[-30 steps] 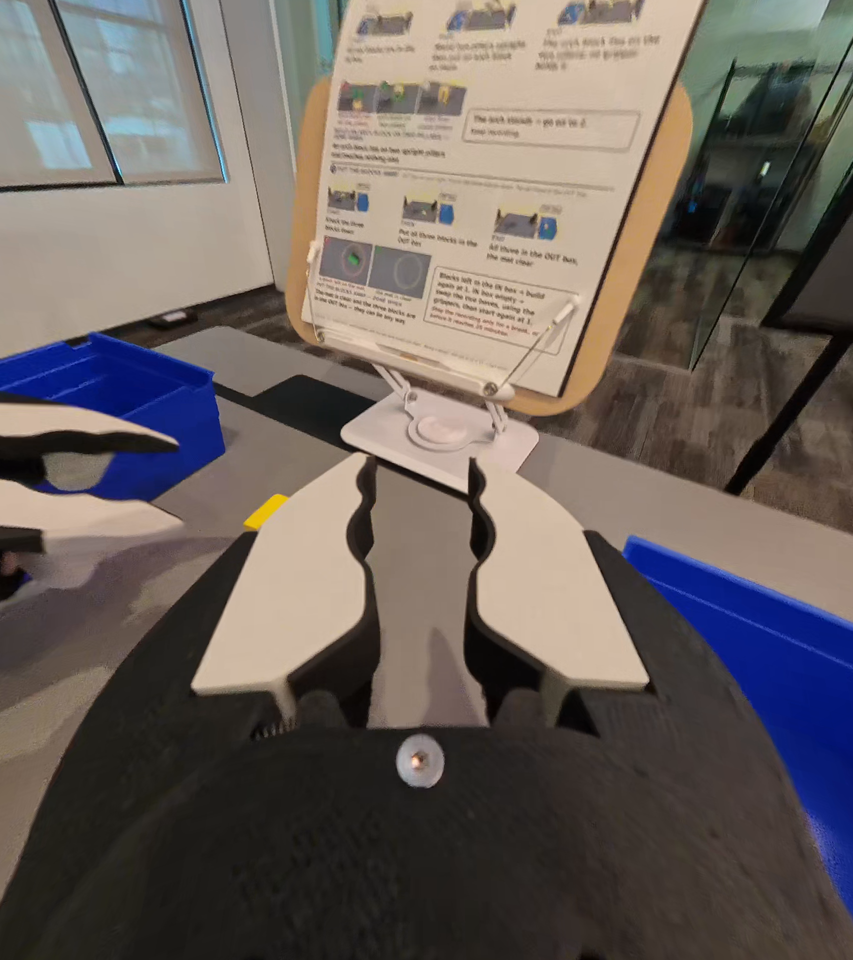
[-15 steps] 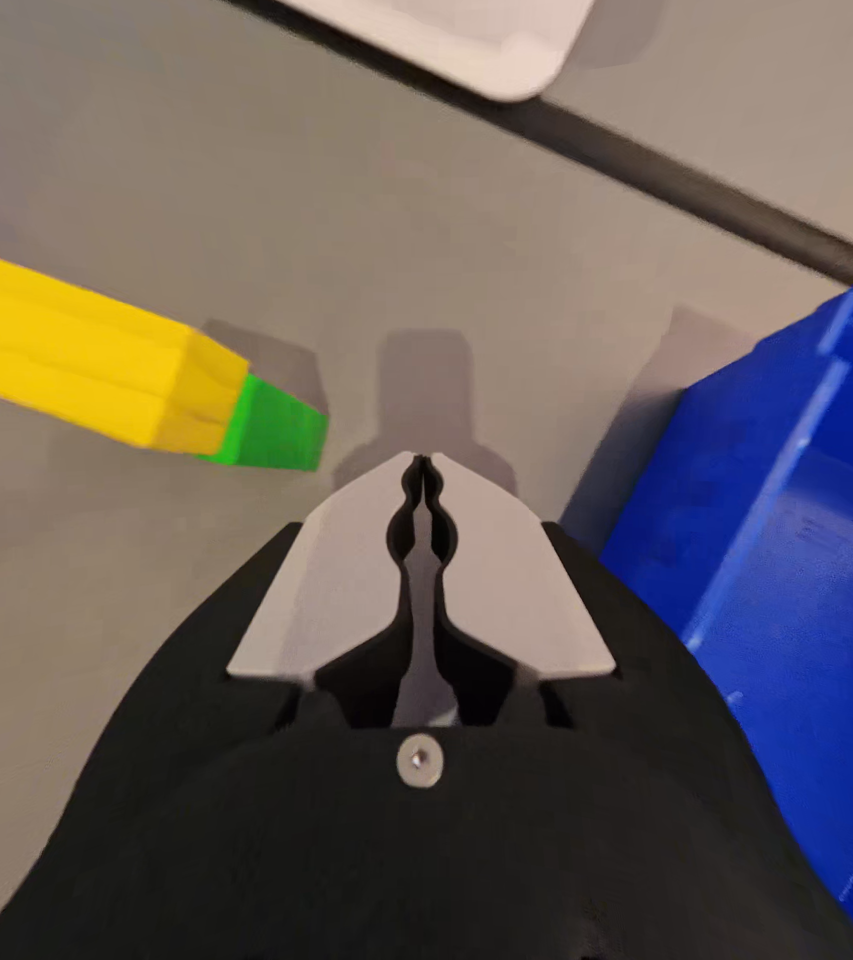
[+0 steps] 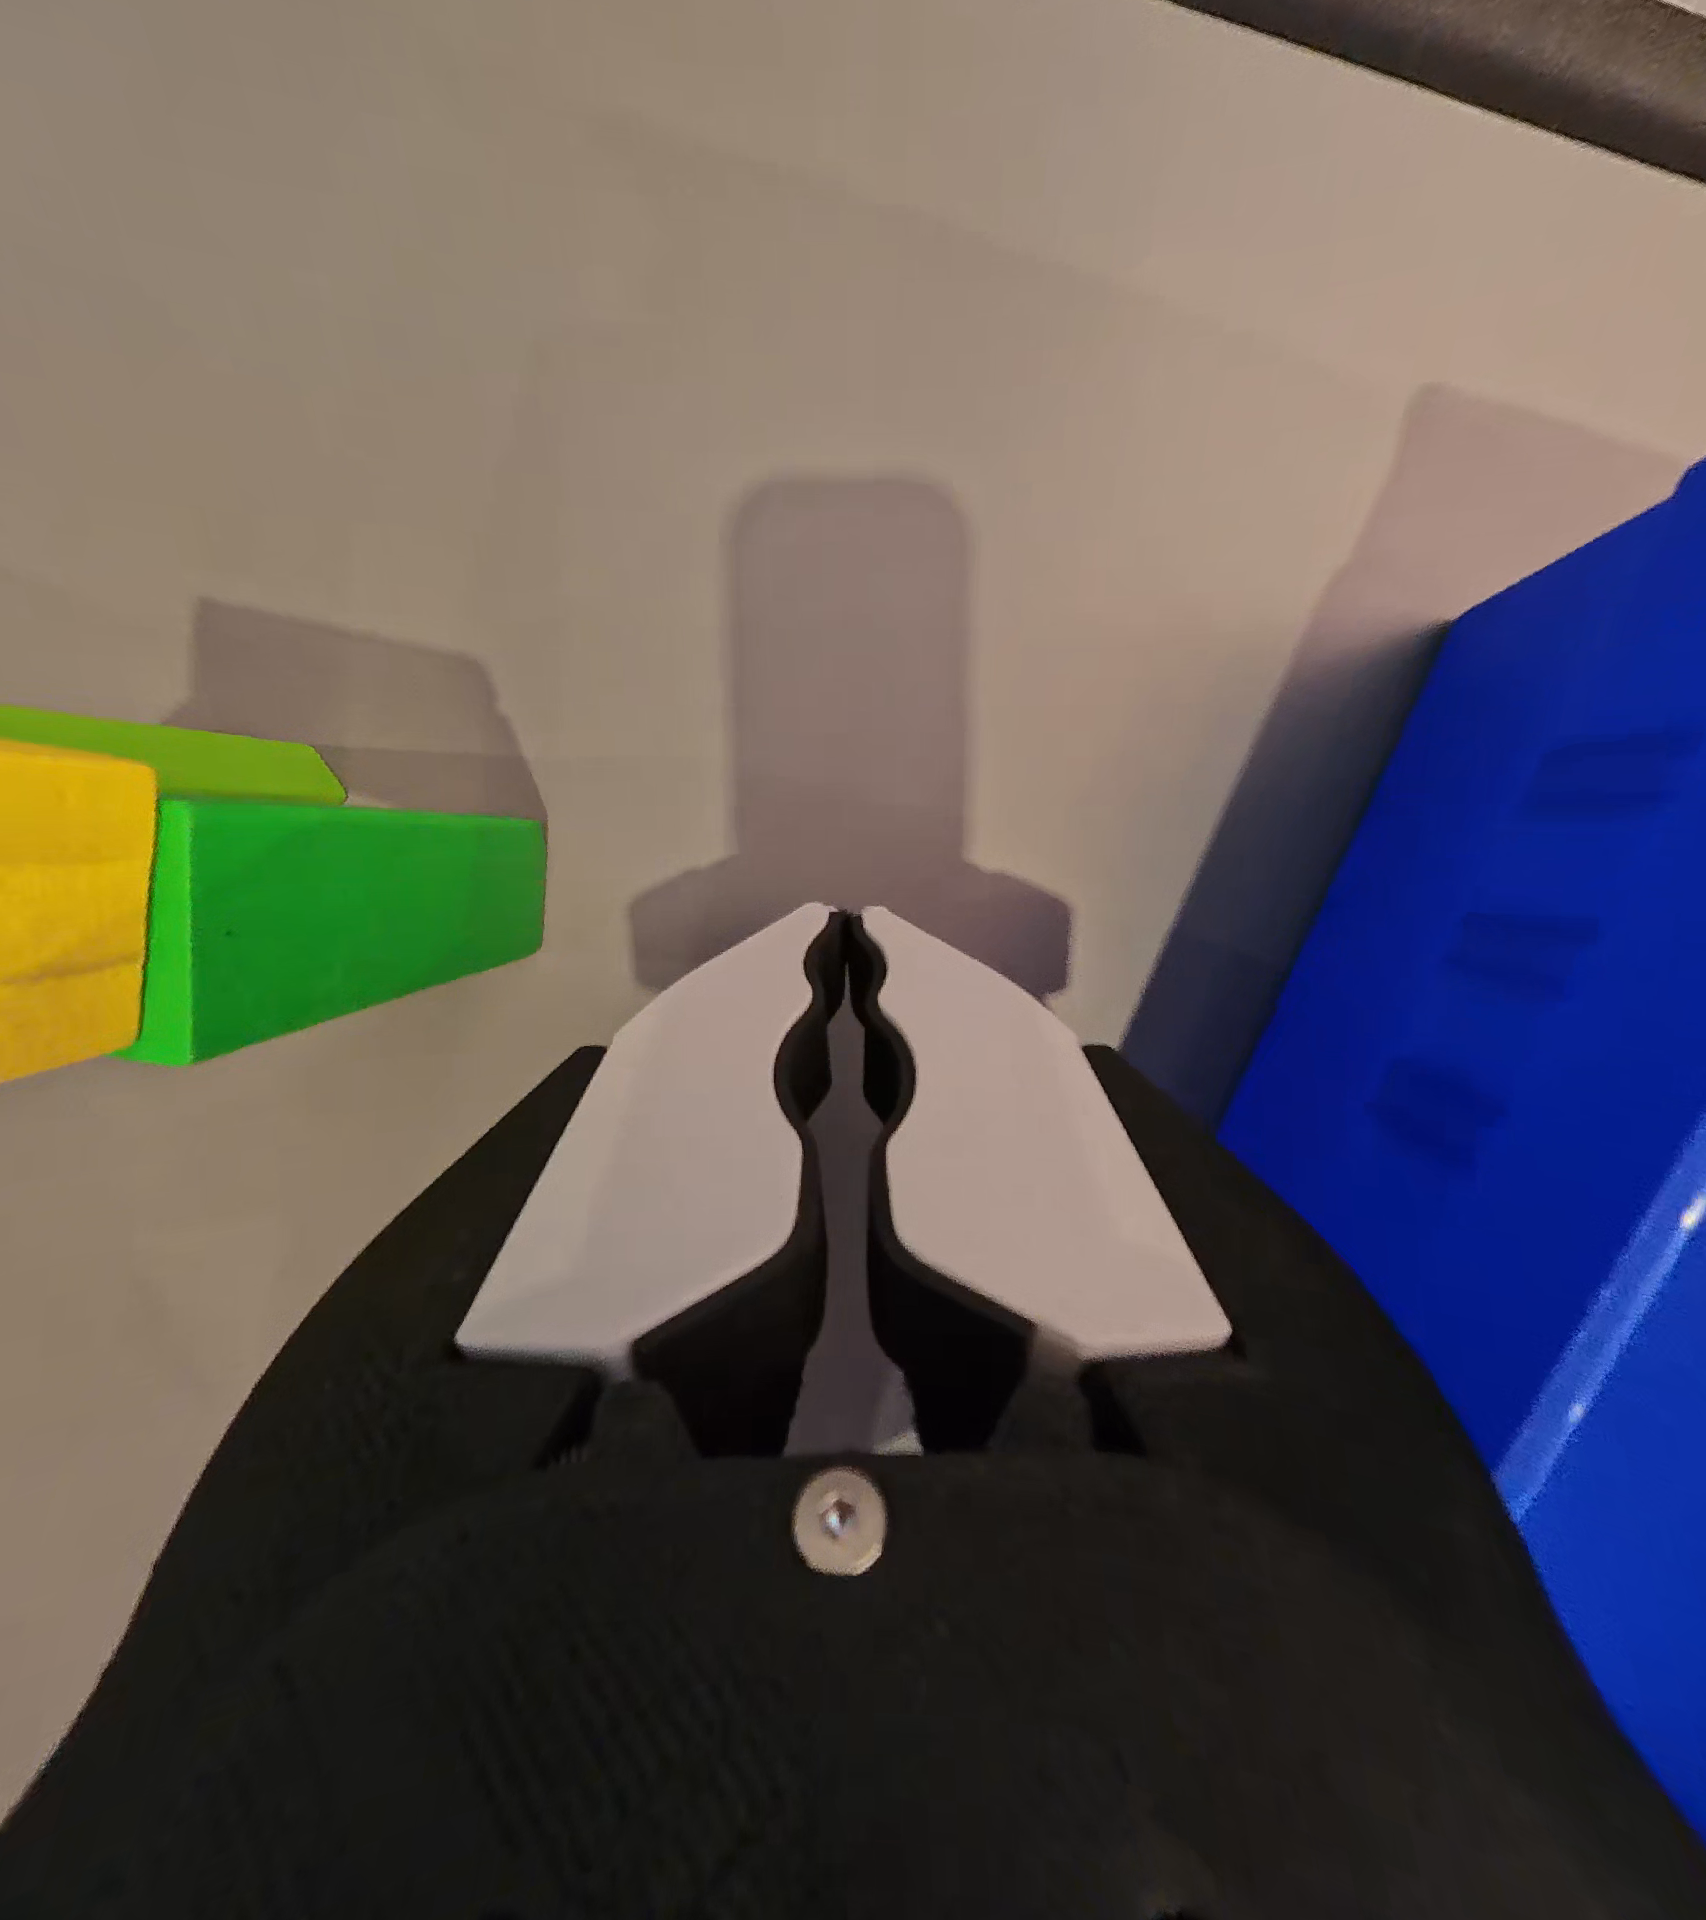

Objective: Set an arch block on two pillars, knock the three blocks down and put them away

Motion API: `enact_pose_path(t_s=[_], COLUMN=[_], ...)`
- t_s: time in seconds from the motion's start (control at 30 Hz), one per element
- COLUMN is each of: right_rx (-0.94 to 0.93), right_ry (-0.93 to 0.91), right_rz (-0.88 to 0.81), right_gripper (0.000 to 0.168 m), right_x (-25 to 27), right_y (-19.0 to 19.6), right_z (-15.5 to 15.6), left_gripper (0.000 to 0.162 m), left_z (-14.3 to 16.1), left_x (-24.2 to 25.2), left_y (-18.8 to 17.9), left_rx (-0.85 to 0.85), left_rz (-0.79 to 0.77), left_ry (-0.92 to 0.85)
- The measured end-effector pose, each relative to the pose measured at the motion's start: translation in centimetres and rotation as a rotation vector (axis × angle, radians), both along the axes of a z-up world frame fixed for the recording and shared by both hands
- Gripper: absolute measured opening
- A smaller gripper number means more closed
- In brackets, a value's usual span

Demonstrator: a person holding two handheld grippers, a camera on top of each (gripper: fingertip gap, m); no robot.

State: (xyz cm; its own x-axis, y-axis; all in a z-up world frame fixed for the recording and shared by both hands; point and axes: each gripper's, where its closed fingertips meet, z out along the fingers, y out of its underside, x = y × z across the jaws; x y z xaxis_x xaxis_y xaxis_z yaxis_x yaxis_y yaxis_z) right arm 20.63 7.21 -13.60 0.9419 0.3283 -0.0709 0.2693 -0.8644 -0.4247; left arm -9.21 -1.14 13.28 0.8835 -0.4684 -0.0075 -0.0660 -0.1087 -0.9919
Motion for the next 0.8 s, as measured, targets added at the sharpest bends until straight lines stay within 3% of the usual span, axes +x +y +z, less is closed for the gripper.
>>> enact_pose_path(t_s=[0.37,0.47,0.57,0.8], right_rx=[0.026,0.142,0.245,0.327], right_ry=[-0.008,0.023,-0.059,-0.026], right_rz=[0.001,0.154,0.270,0.377], right_gripper=[0.001,0.001,0.001,0.001], right_x=[-1.5,-7.2,-11.2,-13.2], right_y=[0.7,0.7,-0.2,-2.3], right_z=[-0.1,1.7,3.9,7.6], left_gripper=[0.051,0.051,0.051,0.051], left_z=[-0.2,-0.4,-1.1,-2.1], left_x=[0.2,0.6,1.1,1.9], left_y=[-0.2,-0.1,0.1,0.2], left_rx=[-0.020,-0.022,-0.042,-0.072], left_rz=[-0.019,-0.022,-0.023,-0.037], left_ry=[0.003,0.016,0.053,0.104])
